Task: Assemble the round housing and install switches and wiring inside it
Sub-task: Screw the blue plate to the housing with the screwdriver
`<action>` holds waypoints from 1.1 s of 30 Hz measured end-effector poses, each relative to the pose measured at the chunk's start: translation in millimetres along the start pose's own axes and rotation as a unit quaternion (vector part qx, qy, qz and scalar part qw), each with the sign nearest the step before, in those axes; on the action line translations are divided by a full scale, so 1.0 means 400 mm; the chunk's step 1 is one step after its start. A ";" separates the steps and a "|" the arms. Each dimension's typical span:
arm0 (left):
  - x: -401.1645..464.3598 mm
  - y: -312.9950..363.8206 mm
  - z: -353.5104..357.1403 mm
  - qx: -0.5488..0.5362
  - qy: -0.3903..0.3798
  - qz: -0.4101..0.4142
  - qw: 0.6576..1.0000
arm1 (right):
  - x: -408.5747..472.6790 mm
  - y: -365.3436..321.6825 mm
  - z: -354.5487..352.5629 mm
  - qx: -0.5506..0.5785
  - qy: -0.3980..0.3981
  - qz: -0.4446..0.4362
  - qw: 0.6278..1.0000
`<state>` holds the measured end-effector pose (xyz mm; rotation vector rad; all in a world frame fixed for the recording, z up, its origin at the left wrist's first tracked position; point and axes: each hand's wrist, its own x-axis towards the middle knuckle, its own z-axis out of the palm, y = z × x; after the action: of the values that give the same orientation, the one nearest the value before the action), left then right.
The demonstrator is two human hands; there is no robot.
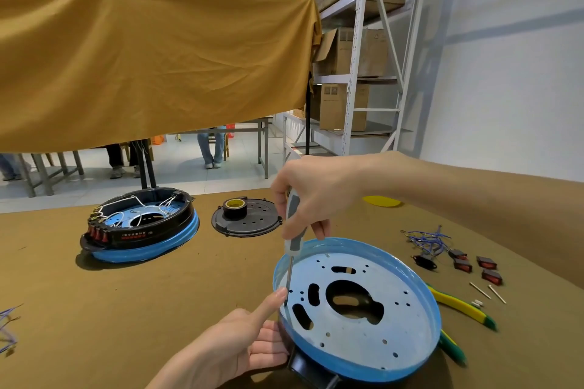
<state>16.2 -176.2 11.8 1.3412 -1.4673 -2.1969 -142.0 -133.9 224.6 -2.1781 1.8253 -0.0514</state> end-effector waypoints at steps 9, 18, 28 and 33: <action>-0.003 0.001 0.002 -0.005 -0.004 -0.001 1.000 | -0.001 -0.002 0.000 -0.022 -0.003 0.006 1.000; -0.005 -0.001 -0.001 -0.016 -0.007 0.005 1.000 | -0.004 -0.003 0.000 -0.041 -0.002 0.015 0.999; -0.005 -0.001 -0.003 -0.023 -0.020 0.002 1.000 | -0.013 0.001 0.004 -0.043 -0.017 0.005 0.999; -0.004 0.002 -0.002 -0.020 -0.028 -0.003 0.999 | -0.007 0.009 0.004 -0.049 -0.014 0.017 0.999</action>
<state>17.7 -176.0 13.2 1.2841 -1.4326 -2.2729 -145.6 -131.5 222.8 -2.2002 1.8865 0.0783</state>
